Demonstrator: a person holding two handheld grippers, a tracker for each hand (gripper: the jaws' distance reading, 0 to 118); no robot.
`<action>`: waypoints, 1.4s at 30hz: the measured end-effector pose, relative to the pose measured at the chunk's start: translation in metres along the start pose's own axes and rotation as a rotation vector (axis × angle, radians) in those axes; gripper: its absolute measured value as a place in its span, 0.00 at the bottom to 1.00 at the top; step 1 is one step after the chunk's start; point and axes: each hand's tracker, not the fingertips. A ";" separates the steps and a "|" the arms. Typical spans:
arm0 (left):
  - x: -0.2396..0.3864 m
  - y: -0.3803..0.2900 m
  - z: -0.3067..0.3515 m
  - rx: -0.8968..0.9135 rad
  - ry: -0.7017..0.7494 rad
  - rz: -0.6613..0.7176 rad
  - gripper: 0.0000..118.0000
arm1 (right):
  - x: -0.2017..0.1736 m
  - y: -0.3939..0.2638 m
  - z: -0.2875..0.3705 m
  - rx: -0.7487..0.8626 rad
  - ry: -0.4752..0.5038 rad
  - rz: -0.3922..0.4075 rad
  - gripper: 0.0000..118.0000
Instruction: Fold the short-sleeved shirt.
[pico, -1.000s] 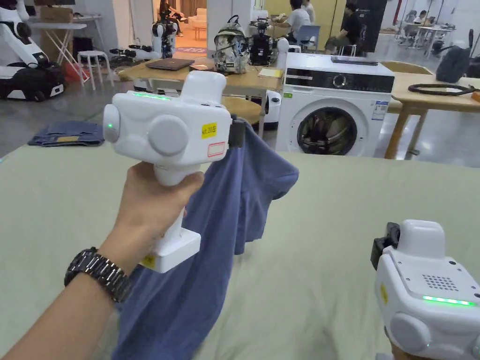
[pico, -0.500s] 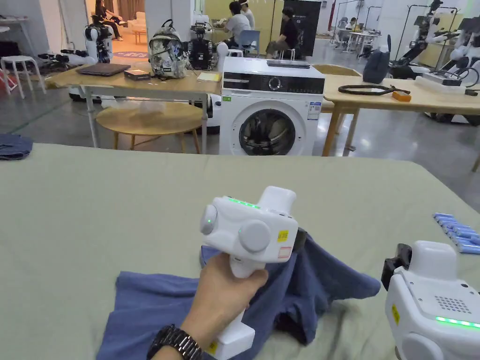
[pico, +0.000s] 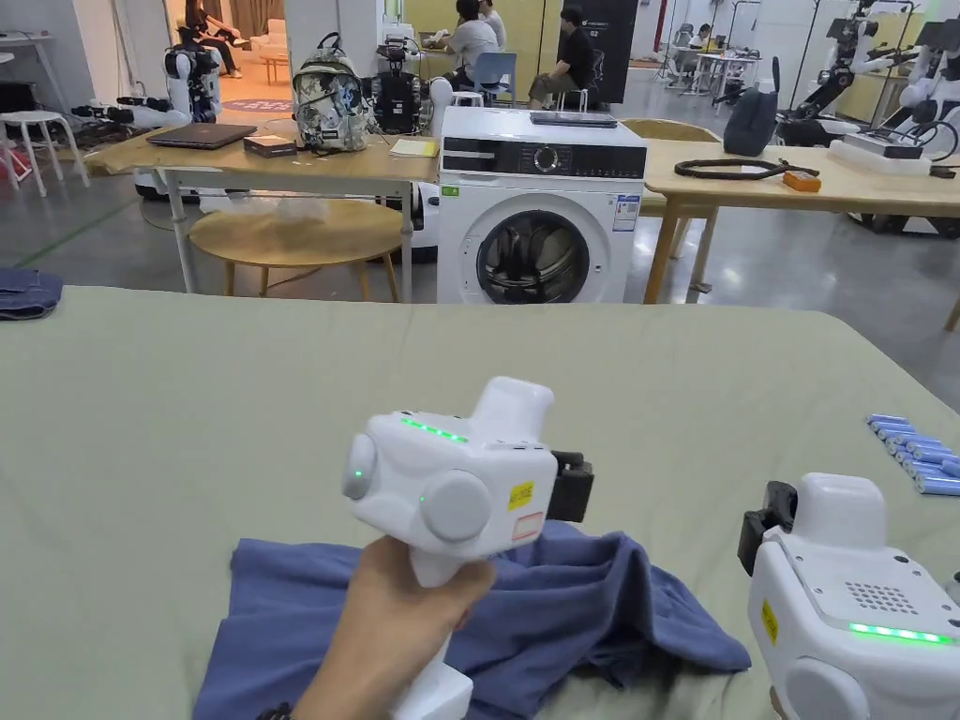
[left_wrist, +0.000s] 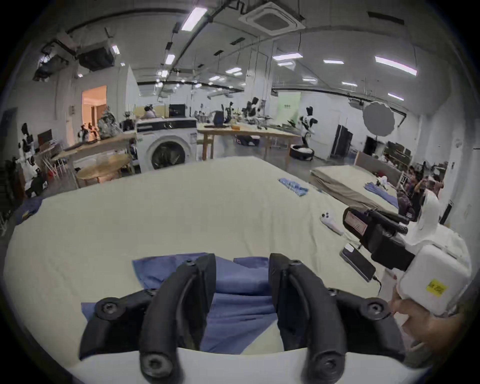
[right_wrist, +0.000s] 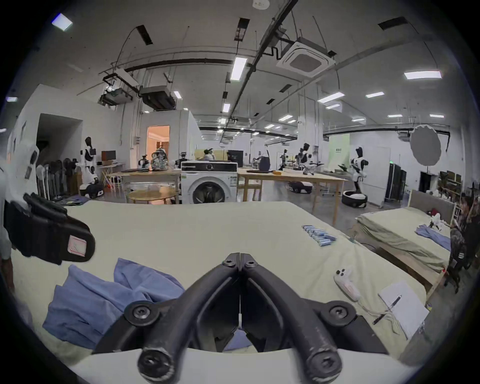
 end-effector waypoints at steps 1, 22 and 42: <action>-0.006 -0.002 0.010 0.011 0.024 -0.002 0.34 | -0.004 0.002 0.000 0.004 0.012 0.005 0.00; -0.186 -0.115 0.081 -0.084 0.396 0.393 0.00 | -0.081 0.001 -0.021 -0.013 0.187 0.008 0.00; -0.304 -0.111 -0.069 -0.562 0.369 0.547 0.55 | -0.052 -0.030 -0.064 -0.135 0.105 0.042 0.00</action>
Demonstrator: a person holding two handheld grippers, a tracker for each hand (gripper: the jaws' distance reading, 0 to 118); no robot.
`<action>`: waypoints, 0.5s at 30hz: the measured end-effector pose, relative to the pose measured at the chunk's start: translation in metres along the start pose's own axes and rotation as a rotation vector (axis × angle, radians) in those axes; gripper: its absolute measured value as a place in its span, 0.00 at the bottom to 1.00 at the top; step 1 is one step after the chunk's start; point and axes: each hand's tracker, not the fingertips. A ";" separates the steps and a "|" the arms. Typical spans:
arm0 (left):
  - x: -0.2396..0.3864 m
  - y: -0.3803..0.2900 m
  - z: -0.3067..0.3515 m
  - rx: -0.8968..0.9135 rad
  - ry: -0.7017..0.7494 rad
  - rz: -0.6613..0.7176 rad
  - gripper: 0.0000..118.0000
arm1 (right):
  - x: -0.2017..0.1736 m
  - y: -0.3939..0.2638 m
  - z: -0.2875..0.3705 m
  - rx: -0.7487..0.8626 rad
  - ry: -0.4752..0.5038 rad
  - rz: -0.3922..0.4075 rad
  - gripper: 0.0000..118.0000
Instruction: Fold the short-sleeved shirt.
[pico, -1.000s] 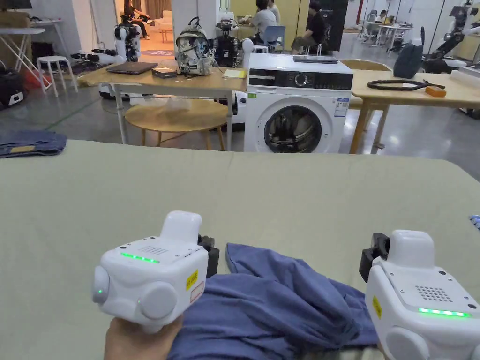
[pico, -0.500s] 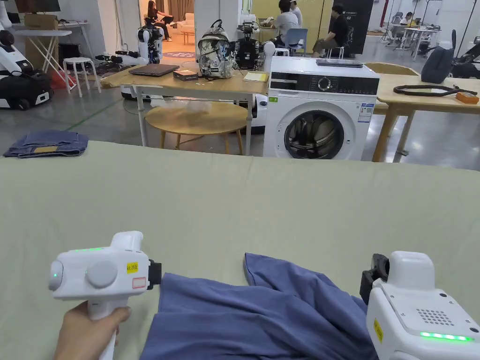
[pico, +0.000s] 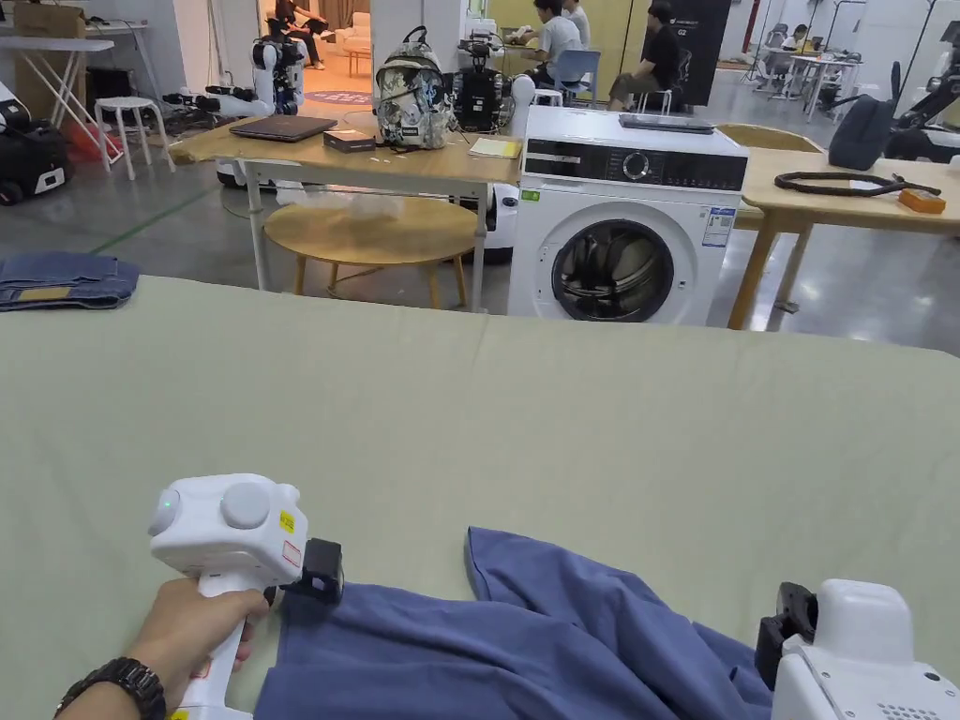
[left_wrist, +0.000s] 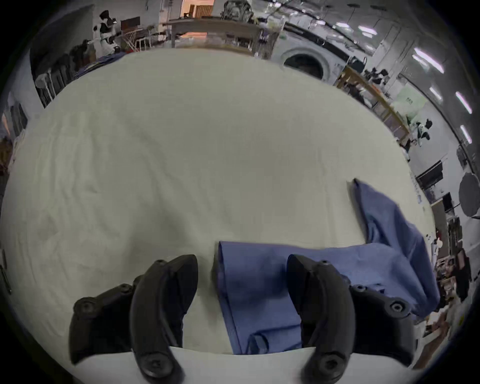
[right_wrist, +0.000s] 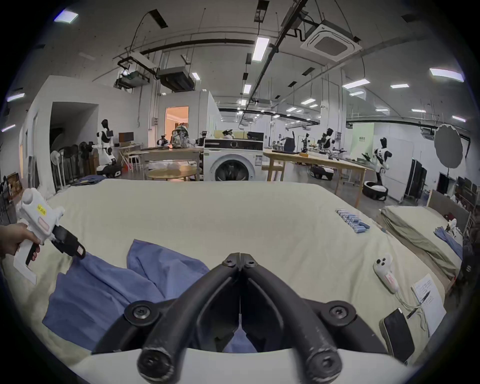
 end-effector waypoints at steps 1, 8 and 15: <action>-0.003 0.001 -0.011 -0.017 0.023 -0.013 0.49 | 0.002 -0.001 0.000 -0.004 -0.005 0.001 0.00; 0.024 -0.011 -0.014 0.077 0.106 -0.173 0.01 | 0.015 -0.006 0.000 -0.025 -0.032 0.003 0.00; 0.030 -0.031 0.028 0.194 0.017 -0.175 0.00 | 0.040 0.003 0.007 -0.051 -0.040 -0.009 0.00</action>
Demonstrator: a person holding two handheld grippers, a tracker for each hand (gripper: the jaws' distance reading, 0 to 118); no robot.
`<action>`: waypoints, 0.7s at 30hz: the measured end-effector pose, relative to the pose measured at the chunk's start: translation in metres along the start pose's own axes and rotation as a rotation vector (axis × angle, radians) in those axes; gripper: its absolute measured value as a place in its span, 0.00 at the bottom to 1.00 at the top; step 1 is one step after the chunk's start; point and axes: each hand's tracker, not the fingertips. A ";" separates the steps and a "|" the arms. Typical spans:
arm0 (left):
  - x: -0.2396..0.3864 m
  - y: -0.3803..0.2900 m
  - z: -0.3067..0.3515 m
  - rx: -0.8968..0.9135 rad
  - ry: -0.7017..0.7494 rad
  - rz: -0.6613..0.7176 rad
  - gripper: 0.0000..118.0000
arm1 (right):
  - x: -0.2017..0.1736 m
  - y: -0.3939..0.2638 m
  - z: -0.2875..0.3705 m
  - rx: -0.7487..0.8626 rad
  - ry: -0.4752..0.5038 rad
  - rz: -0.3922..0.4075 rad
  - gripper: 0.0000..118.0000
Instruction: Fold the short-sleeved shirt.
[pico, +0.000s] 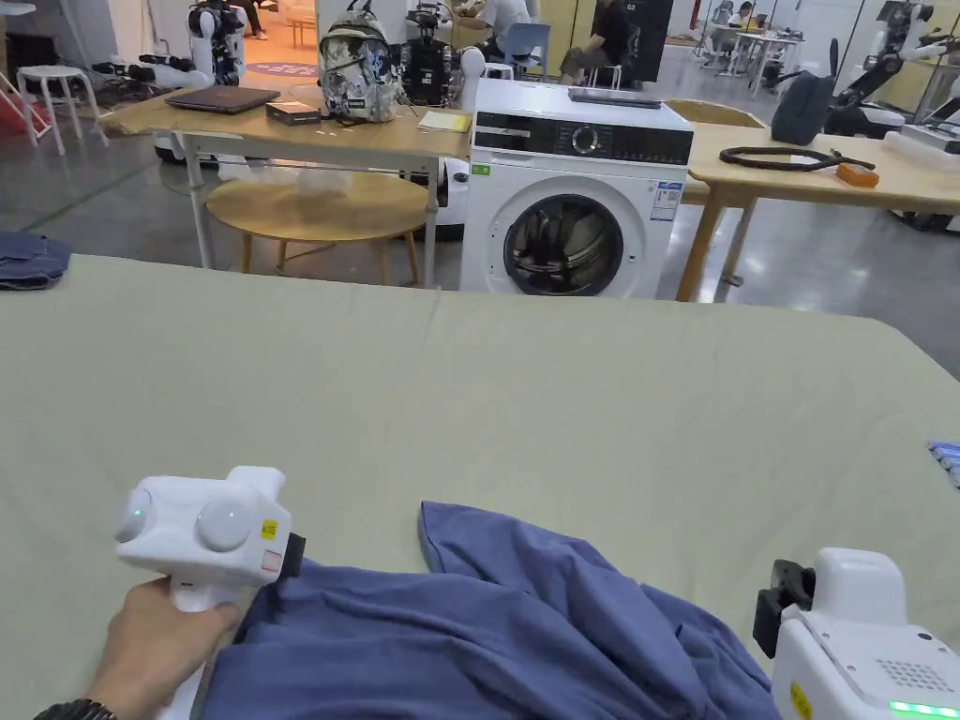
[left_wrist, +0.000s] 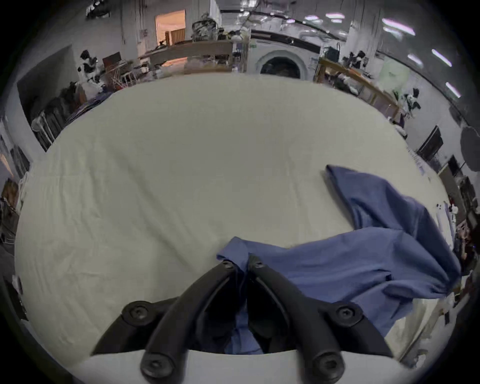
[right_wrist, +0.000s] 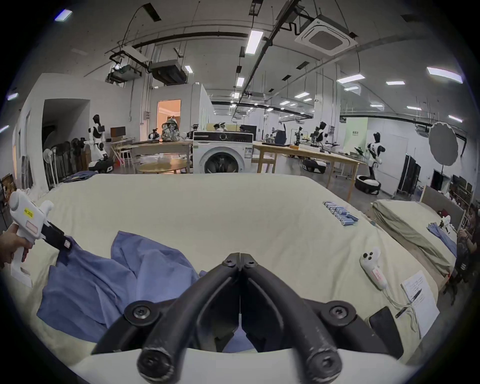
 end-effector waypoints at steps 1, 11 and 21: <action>0.000 -0.001 0.008 0.028 -0.011 0.002 0.00 | 0.007 0.001 -0.003 -0.021 0.005 -0.006 0.00; -0.006 -0.022 0.073 0.171 -0.053 0.017 0.00 | 0.041 -0.021 -0.064 -0.434 0.082 -0.006 0.69; -0.005 -0.050 0.085 0.176 -0.044 0.042 0.00 | 0.027 -0.069 -0.091 -0.586 0.110 -0.016 0.07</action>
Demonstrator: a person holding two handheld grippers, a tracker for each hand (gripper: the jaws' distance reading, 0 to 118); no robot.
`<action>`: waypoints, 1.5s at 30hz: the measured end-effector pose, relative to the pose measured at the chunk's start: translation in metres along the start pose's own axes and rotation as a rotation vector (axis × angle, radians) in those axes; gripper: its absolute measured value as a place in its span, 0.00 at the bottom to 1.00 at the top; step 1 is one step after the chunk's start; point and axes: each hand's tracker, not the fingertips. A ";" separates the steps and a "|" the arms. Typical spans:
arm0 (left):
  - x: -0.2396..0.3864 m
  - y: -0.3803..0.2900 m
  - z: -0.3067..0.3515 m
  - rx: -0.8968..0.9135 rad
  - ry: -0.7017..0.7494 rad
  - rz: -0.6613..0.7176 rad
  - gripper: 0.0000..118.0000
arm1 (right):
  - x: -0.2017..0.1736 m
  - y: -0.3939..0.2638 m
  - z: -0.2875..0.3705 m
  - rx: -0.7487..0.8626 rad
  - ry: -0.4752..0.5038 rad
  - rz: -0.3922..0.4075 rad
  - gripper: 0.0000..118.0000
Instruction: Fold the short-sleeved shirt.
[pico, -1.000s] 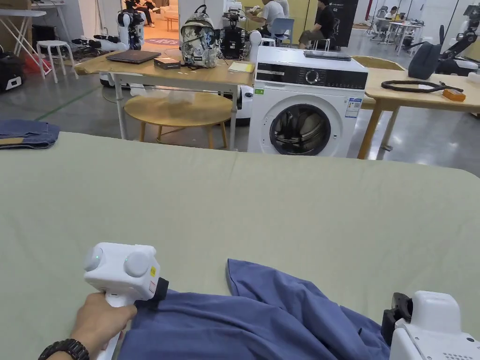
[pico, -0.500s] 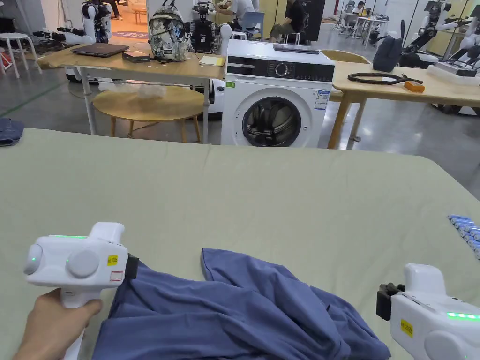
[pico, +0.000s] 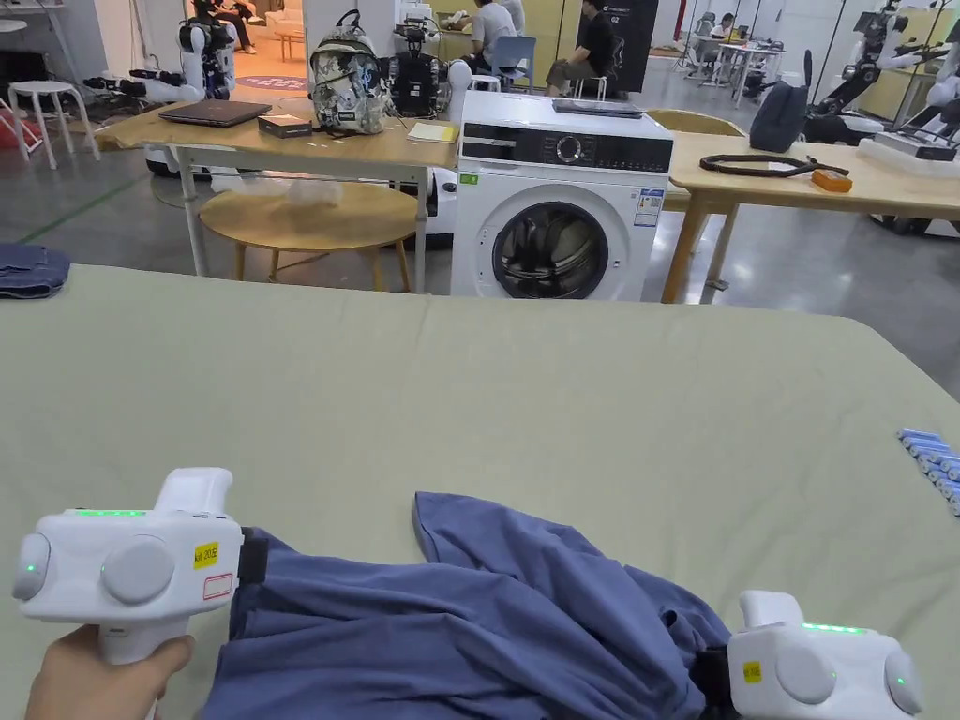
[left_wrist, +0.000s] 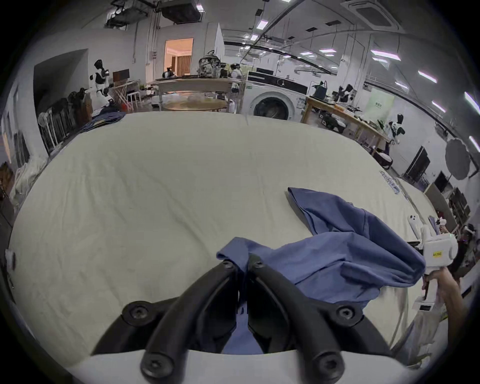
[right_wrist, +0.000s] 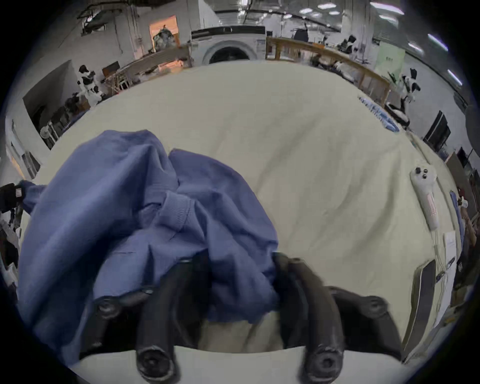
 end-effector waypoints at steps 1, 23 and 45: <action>0.002 -0.002 0.002 -0.001 0.002 -0.002 0.00 | -0.001 0.000 0.002 0.003 0.005 0.003 0.07; -0.045 0.101 0.137 0.268 0.152 -0.066 0.00 | -0.022 0.106 0.185 0.618 -0.091 0.153 0.05; -0.121 0.262 0.194 0.454 0.301 0.074 0.00 | -0.021 0.283 0.256 0.818 -0.139 0.086 0.05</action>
